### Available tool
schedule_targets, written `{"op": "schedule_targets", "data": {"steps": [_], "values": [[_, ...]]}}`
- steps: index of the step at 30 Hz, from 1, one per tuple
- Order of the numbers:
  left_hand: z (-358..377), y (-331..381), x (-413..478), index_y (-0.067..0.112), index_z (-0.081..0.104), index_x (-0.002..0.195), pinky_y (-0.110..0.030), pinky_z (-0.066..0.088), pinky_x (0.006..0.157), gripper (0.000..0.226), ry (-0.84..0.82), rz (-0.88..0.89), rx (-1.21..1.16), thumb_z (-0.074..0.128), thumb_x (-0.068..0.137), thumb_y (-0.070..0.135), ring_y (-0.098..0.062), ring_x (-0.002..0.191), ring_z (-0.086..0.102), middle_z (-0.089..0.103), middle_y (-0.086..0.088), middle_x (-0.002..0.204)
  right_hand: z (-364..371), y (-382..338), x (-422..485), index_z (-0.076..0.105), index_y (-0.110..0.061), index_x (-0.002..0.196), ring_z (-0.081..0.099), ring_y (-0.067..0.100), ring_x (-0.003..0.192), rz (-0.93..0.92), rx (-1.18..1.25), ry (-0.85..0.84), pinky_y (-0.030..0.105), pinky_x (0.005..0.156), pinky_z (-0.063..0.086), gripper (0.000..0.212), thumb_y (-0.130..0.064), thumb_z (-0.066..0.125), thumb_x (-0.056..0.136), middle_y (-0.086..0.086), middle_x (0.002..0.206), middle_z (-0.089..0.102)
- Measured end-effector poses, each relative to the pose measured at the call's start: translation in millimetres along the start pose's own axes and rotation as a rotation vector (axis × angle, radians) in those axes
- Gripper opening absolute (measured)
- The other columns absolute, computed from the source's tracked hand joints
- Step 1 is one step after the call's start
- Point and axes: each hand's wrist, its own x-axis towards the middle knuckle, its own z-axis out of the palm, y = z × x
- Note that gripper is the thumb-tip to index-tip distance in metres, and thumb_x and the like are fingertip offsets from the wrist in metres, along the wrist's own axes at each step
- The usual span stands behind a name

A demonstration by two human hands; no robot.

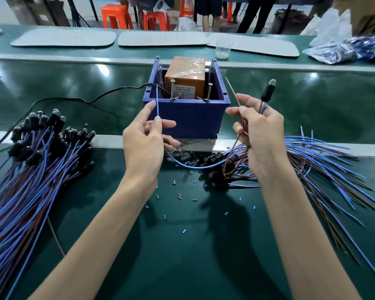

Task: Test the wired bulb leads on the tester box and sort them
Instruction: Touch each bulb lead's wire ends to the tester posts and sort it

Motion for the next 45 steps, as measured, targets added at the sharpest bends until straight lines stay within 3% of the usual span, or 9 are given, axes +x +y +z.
{"op": "schedule_targets", "data": {"steps": [3, 6, 14, 18, 22, 29, 45], "values": [[-6, 0, 6, 0.017, 0.065, 0.109, -0.012, 0.041, 0.044, 0.023, 0.017, 0.018, 0.008, 0.047, 0.098, 0.005, -0.004, 0.039, 0.055, 0.071, 0.010, 0.068, 0, 2, 1, 0.062, -0.016, 0.095, 0.039, 0.003, 0.036, 0.031, -0.027, -0.019, 0.012, 0.035, 0.025, 0.021, -0.001, 0.047, 0.093, -0.006, 0.062, 0.067], [-13, 0, 15, 0.015, 0.067, 0.100, -0.012, 0.040, 0.045, 0.020, 0.055, 0.010, -0.025, 0.050, 0.097, 0.005, -0.003, 0.041, 0.052, 0.072, 0.010, 0.068, 2, 4, 0, 0.063, -0.014, 0.097, 0.039, 0.003, 0.036, 0.056, -0.039, -0.043, 0.012, 0.034, 0.025, 0.019, -0.002, 0.048, 0.094, -0.005, 0.065, 0.067], [-16, -2, 18, 0.016, 0.063, 0.116, -0.012, 0.043, 0.059, 0.031, -0.065, -0.039, -0.053, 0.044, 0.098, -0.001, 0.000, 0.055, 0.058, 0.072, 0.005, 0.092, 4, 7, -1, 0.063, -0.013, 0.100, 0.039, 0.003, 0.037, 0.064, -0.074, -0.043, 0.012, 0.035, 0.025, 0.019, -0.002, 0.048, 0.094, -0.004, 0.069, 0.067], [-17, -2, 17, 0.021, 0.065, 0.110, -0.012, 0.043, 0.058, 0.032, -0.101, -0.048, -0.045, 0.044, 0.098, 0.000, -0.001, 0.056, 0.058, 0.074, 0.009, 0.088, 2, 7, 0, 0.064, -0.011, 0.103, 0.037, 0.002, 0.037, 0.059, -0.080, -0.040, 0.011, 0.035, 0.025, 0.019, -0.003, 0.048, 0.095, -0.004, 0.069, 0.065], [-18, -1, 18, 0.024, 0.066, 0.102, -0.013, 0.042, 0.058, 0.033, -0.110, -0.058, -0.049, 0.044, 0.098, 0.000, -0.002, 0.056, 0.057, 0.074, 0.008, 0.086, 3, 6, -1, 0.065, -0.016, 0.093, 0.037, 0.002, 0.036, 0.069, -0.079, -0.055, 0.012, 0.035, 0.024, 0.019, -0.004, 0.050, 0.094, -0.004, 0.068, 0.065], [-18, 0, 19, 0.024, 0.066, 0.100, -0.012, 0.041, 0.056, 0.034, -0.099, -0.084, -0.036, 0.043, 0.099, 0.000, 0.000, 0.053, 0.053, 0.073, 0.010, 0.083, 2, 7, -1, 0.068, -0.019, 0.088, 0.036, 0.002, 0.039, 0.063, -0.108, -0.066, 0.012, 0.036, 0.024, 0.023, -0.006, 0.050, 0.094, -0.011, 0.059, 0.056], [-17, 1, 20, 0.022, 0.065, 0.097, -0.012, 0.041, 0.055, 0.036, -0.050, -0.137, -0.018, 0.037, 0.100, -0.002, 0.001, 0.048, 0.048, 0.065, 0.008, 0.080, 1, 8, 2, 0.061, -0.015, 0.084, 0.024, 0.004, 0.042, 0.076, -0.061, -0.067, 0.015, 0.037, 0.017, 0.024, -0.003, 0.045, 0.096, -0.011, 0.053, 0.037]]}}
